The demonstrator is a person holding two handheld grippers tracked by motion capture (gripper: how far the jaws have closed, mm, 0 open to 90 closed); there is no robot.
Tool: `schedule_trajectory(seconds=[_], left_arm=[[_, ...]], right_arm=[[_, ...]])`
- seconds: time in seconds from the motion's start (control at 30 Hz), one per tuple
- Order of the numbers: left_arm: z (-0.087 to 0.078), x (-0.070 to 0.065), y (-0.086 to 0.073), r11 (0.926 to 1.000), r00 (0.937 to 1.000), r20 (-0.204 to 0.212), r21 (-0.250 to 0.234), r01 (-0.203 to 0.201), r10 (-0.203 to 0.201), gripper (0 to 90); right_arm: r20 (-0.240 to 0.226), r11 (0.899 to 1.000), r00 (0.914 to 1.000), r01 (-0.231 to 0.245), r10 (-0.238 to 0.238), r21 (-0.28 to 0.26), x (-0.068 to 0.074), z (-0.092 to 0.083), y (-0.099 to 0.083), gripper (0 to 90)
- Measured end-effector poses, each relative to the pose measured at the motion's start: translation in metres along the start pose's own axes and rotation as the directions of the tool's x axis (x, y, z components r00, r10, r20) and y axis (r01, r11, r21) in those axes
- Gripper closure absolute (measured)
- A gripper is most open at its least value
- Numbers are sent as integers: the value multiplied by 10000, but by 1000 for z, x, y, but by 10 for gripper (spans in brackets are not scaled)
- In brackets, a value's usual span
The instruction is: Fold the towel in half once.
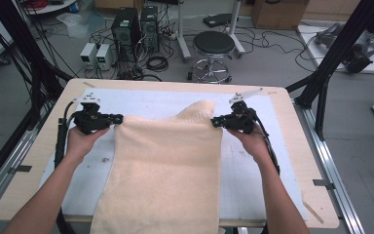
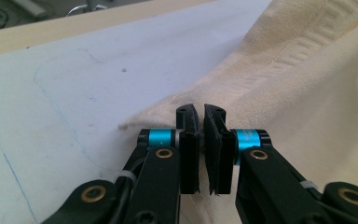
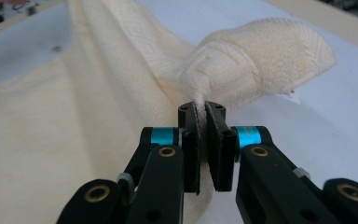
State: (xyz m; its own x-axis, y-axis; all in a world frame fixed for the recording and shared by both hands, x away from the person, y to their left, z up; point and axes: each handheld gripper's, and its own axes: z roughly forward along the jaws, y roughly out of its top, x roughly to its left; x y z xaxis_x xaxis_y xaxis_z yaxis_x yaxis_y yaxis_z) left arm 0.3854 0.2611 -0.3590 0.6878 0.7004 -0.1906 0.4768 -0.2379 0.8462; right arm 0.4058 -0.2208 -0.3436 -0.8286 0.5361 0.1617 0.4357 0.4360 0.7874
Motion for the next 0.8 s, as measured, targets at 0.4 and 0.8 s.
schedule_trajectory(seconds=[0.4, 0.8], left_arm=[[-102, -95, -111, 9896, 9741, 1748, -344, -1396, 1435, 825], [-70, -69, -110, 9857, 9800, 1458, 805, -1483, 1355, 575]], right_arm=[[-1894, 9774, 9589, 2077, -2113, -390, 133, -52, -76, 802], [-898, 9850, 9826, 1667, -1623, 439, 122, -26, -93, 604]])
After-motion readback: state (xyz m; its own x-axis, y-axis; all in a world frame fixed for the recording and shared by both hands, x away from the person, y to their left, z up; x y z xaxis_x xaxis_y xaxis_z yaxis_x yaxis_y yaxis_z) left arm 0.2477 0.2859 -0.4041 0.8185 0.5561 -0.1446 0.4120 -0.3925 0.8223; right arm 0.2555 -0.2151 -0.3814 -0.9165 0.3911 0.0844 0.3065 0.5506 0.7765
